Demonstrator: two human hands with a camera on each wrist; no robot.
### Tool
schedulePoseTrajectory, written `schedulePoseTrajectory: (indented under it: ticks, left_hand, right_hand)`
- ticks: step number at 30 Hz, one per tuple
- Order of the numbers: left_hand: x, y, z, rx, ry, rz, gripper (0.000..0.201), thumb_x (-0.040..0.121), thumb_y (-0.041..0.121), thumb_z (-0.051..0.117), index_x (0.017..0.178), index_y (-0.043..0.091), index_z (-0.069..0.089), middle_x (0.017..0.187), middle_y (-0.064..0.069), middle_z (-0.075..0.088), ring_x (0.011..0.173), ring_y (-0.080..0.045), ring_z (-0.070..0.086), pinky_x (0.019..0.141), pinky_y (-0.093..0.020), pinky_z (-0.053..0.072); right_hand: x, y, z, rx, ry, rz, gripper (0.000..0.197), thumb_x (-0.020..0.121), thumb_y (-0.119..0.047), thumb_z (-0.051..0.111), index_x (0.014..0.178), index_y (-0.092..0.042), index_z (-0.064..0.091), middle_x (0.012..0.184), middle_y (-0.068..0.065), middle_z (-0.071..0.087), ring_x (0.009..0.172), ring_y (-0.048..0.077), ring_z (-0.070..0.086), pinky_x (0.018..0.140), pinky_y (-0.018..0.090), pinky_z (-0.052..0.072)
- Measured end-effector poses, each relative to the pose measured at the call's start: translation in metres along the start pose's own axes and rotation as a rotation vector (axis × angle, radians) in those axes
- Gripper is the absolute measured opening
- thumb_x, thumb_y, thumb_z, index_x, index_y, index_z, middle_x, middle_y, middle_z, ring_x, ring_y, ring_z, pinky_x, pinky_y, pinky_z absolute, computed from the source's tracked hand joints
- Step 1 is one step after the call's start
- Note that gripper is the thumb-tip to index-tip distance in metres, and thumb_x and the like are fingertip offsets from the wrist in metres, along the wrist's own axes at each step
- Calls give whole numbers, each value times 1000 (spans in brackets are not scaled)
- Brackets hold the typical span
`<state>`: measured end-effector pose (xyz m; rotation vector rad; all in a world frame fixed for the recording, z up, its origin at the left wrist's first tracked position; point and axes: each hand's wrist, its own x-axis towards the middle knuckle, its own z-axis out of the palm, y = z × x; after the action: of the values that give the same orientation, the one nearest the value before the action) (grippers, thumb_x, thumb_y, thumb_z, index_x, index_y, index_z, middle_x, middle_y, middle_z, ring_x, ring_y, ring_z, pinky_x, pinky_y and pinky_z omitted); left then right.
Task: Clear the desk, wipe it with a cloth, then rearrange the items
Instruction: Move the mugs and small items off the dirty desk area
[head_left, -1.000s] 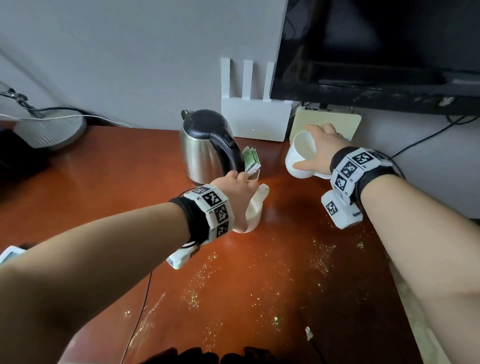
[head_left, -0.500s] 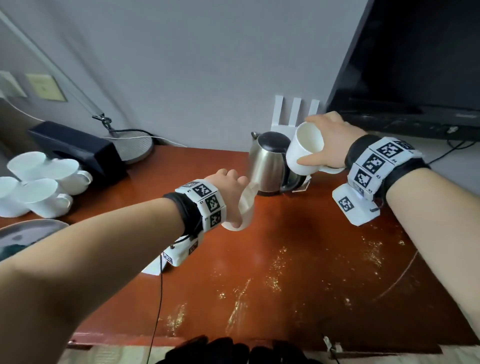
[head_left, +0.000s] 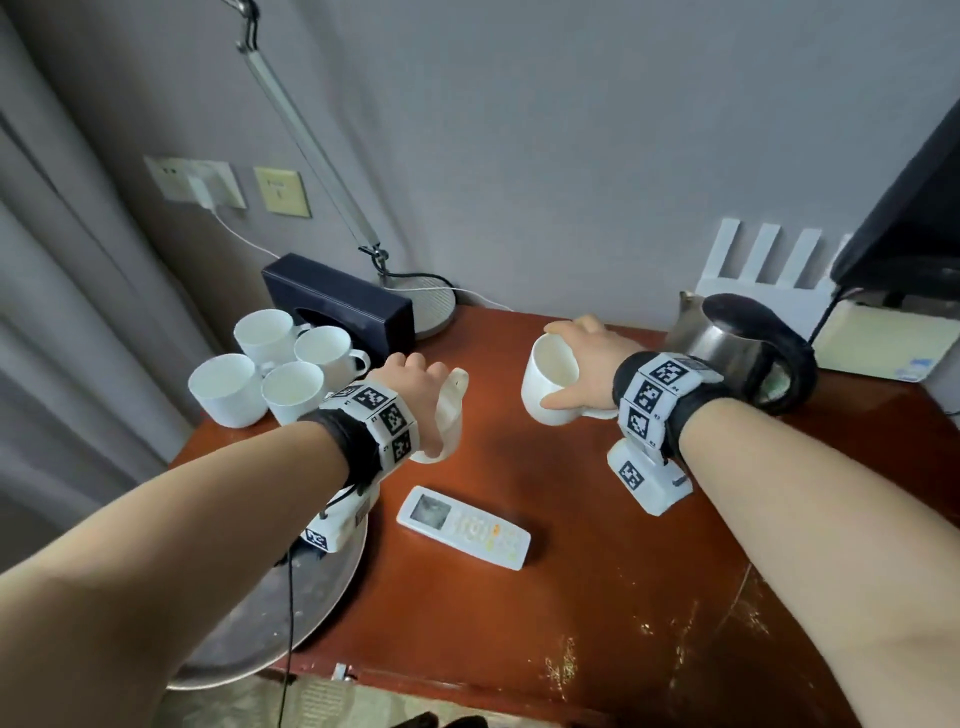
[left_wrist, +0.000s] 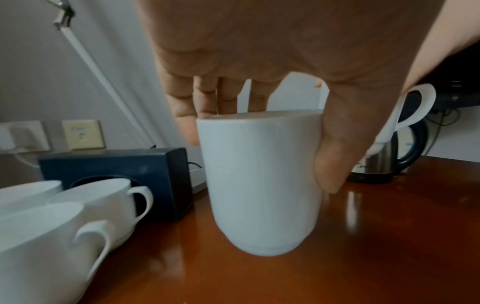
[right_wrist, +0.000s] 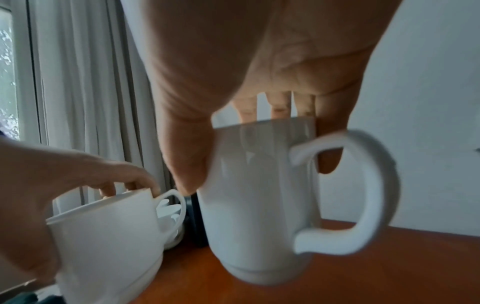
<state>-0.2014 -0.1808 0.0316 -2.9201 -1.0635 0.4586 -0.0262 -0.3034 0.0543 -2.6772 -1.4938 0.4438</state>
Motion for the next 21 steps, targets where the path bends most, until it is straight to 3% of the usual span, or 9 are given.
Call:
schedulePoseTrajectory:
  ticks: [10,21]
  left_hand:
    - [51,-33,38,-7,-70,-56,72,69,31,71,131,20,36,122,-5,45,117,-24,42,92,-33,43]
    - [78,-50,56,27,-159,-16,81,70,24,74,137,17,29,134,-6,38,122,-24,38,102,-33,38]
  right_hand:
    - [97,-56,41,-68,-114,-111,89,73,-42,73,144,-29,22,144,2,25,126,28,38,99,40,39]
    - [160,-79,65,-117,-219,-213,88,71,-43,71,144,-29,22,143,2,24,126,28,35,96,43,42]
